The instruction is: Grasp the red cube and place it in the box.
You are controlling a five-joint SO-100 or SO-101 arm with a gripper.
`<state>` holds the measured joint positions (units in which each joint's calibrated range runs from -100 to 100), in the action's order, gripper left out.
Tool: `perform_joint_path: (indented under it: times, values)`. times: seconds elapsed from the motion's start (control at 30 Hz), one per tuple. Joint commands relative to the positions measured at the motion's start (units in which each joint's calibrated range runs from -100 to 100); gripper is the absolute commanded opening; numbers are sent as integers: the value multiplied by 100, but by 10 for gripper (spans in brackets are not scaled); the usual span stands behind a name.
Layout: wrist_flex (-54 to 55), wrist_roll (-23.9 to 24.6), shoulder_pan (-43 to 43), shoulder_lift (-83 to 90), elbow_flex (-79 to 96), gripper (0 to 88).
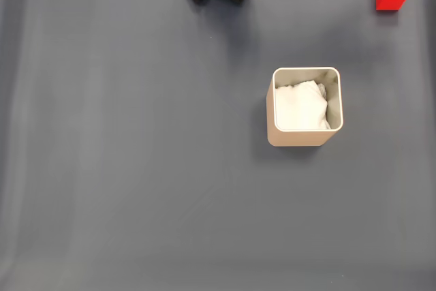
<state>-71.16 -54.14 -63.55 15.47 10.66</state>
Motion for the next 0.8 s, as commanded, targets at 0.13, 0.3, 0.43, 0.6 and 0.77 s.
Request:
perform_joint_path:
  times: [0.13, 0.3, 0.43, 0.6, 0.77]
  values:
    - [169, 49, -39, 379, 284, 286]
    - [317, 103, -81, 405, 511, 287]
    - [424, 107, -117, 353, 557, 288]
    - [522, 88, -95, 145, 393, 288]
    - [530, 49, -81, -132, 47, 289]
